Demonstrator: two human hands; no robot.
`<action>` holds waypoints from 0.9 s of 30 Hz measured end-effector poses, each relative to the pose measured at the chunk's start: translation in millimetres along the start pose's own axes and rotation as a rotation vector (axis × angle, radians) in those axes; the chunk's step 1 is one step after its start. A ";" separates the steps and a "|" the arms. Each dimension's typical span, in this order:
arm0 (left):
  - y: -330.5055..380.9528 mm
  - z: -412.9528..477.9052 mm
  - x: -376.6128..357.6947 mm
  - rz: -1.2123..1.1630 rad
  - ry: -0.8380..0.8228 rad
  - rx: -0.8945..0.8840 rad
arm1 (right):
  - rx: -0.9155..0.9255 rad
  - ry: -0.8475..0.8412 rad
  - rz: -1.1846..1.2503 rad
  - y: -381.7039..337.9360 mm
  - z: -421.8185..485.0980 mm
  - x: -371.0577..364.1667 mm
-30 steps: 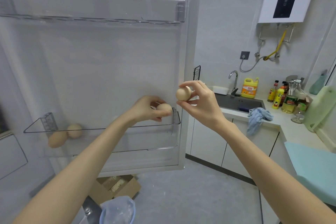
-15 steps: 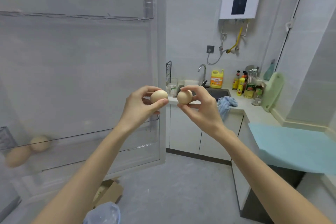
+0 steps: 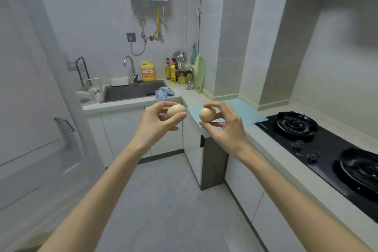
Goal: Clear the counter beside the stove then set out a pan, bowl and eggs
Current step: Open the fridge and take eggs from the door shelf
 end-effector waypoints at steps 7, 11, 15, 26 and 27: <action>16.3 14.5 -152.9 -0.093 -0.274 -0.046 | -0.201 0.166 -0.142 52.7 -60.9 129.0; 28.8 18.4 -248.7 -0.091 -0.420 -0.076 | -0.294 0.274 -0.214 78.7 -97.8 204.4; 44.9 15.3 -339.3 -0.083 -0.542 -0.136 | -0.369 0.342 -0.259 103.5 -129.3 270.8; 78.6 -44.0 -598.8 0.010 -0.902 -0.242 | -0.544 0.556 -0.400 170.8 -233.7 463.9; 76.7 -49.8 -610.5 0.012 -0.926 -0.234 | -0.560 0.563 -0.414 173.5 -240.7 471.6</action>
Point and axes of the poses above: each hand's wrist, its own z-axis towards the middle knuckle, its own x-axis out of the back of the hand, y = z × x, the point moved 9 cm from there along z, towards the middle knuckle, and after that the axes turned 4 degrees about z, right-handed, at the moved point
